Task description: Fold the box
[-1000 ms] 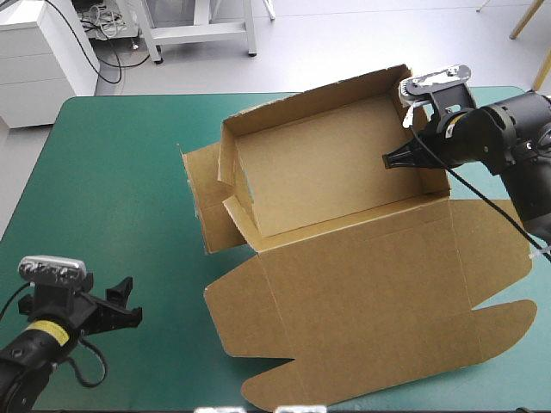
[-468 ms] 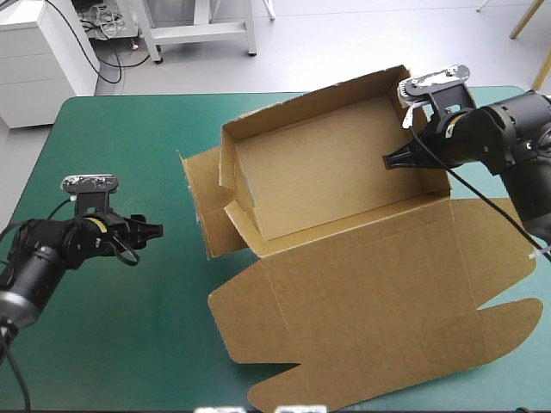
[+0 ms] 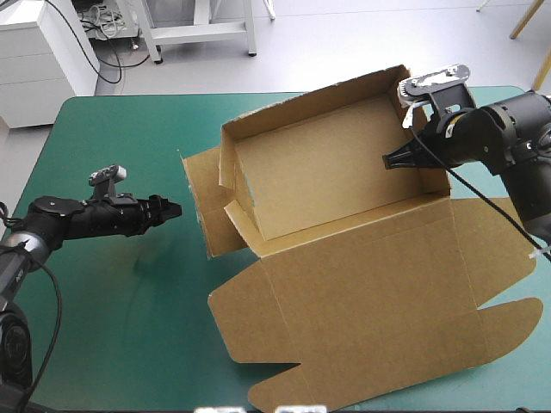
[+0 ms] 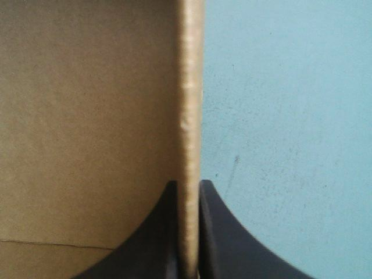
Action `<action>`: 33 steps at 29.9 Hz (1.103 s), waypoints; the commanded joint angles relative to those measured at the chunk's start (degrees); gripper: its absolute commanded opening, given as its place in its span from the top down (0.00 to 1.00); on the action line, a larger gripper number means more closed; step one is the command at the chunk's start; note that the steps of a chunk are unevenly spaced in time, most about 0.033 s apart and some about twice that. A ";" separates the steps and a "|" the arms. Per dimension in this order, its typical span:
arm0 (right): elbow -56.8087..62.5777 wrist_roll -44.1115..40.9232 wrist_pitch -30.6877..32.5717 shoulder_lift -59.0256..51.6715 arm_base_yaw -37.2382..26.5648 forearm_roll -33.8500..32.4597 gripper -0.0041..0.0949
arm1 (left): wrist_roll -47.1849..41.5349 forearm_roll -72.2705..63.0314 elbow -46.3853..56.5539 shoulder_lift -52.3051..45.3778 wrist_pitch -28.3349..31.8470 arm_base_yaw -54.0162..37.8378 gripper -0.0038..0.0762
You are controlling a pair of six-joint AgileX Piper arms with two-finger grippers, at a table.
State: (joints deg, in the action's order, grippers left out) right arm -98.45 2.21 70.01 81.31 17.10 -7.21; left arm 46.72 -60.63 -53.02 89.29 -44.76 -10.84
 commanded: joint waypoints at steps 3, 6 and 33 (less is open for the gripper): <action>-1.49 -0.32 -6.09 -1.64 -0.04 0.02 0.98 | 11.71 -19.01 -1.81 1.86 -6.76 3.01 0.38; -1.49 -0.45 -7.20 -0.72 -0.04 0.02 0.98 | 14.61 -20.10 -1.81 1.97 -7.75 5.25 0.38; -1.49 -0.57 -9.70 10.27 -0.04 0.16 0.98 | 22.16 -36.02 -1.81 -0.88 -28.67 6.94 0.38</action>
State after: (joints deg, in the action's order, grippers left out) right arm -98.27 1.95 64.62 94.13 17.01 -7.09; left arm 69.21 -91.87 -53.14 91.51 -66.64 -4.28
